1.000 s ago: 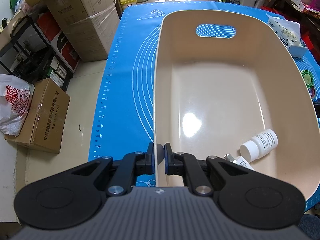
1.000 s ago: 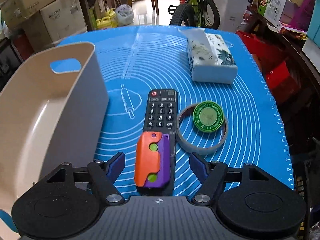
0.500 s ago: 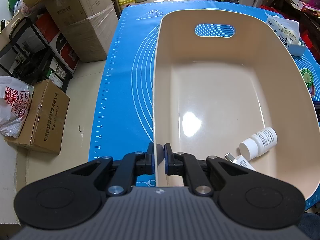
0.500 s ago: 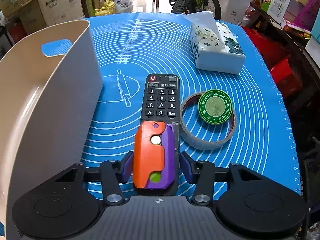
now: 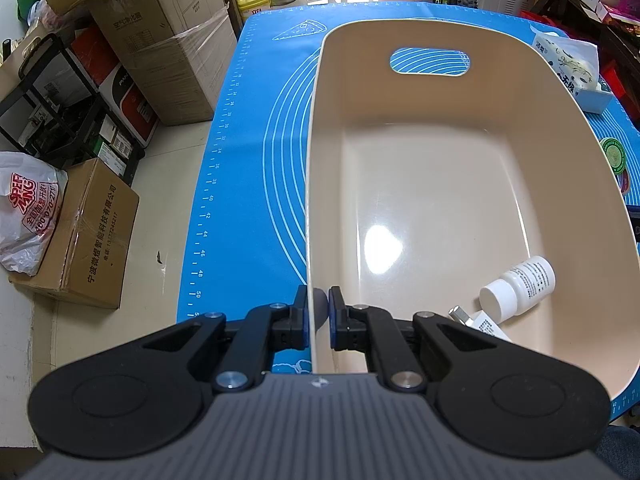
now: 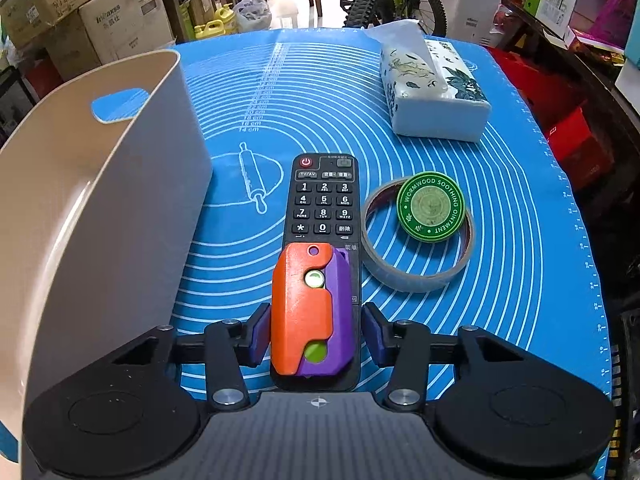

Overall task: Organize rigid objects
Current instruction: 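Move the right gripper to the orange-purple toy and grasp it, then carry the orange-purple toy into the basket and open the right gripper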

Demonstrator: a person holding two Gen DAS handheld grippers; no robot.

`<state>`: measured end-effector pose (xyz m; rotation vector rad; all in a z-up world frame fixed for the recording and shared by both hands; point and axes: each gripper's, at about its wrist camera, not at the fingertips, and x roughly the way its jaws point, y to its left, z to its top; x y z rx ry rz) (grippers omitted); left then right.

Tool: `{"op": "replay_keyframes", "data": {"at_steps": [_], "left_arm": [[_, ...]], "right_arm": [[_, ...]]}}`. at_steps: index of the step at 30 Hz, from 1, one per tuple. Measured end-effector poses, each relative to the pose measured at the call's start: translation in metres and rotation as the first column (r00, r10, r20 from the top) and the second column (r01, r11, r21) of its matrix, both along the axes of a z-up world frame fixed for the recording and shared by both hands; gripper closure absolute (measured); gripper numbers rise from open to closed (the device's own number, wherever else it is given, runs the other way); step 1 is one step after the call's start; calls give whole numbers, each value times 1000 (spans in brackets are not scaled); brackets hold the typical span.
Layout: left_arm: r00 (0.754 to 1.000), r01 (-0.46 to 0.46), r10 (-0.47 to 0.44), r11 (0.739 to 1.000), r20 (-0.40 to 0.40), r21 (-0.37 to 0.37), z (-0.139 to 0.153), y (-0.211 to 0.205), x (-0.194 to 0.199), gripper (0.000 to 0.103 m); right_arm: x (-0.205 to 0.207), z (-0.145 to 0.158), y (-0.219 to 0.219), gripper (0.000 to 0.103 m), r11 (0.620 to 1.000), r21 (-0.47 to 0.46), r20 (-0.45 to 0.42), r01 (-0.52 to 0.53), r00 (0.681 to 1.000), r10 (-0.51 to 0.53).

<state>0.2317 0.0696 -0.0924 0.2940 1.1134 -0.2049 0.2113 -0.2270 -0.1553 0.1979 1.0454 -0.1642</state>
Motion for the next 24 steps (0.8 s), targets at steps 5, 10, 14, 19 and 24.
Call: {"op": "replay_keyframes", "data": {"at_steps": [5, 10, 14, 19, 24], "left_arm": [[1000, -3, 3, 1000, 2, 1, 0, 0, 0, 92], [1000, -2, 2, 1000, 3, 3, 0, 0, -1, 92], [1000, -2, 2, 1000, 3, 3, -1, 0, -1, 92], [1000, -3, 3, 1000, 3, 3, -1, 0, -1, 92], [1000, -2, 2, 1000, 3, 3, -1, 0, -1, 92]], "right_arm": [[-4, 5, -5, 51, 1000, 25, 26, 12, 1000, -13], [-6, 9, -7, 51, 999, 32, 47, 22, 999, -24], [-8, 12, -10, 51, 999, 40, 59, 33, 998, -35], [-8, 8, -11, 55, 998, 49, 46, 28, 998, -31], [-8, 6, -14, 55, 998, 52, 38, 39, 998, -41]]}}
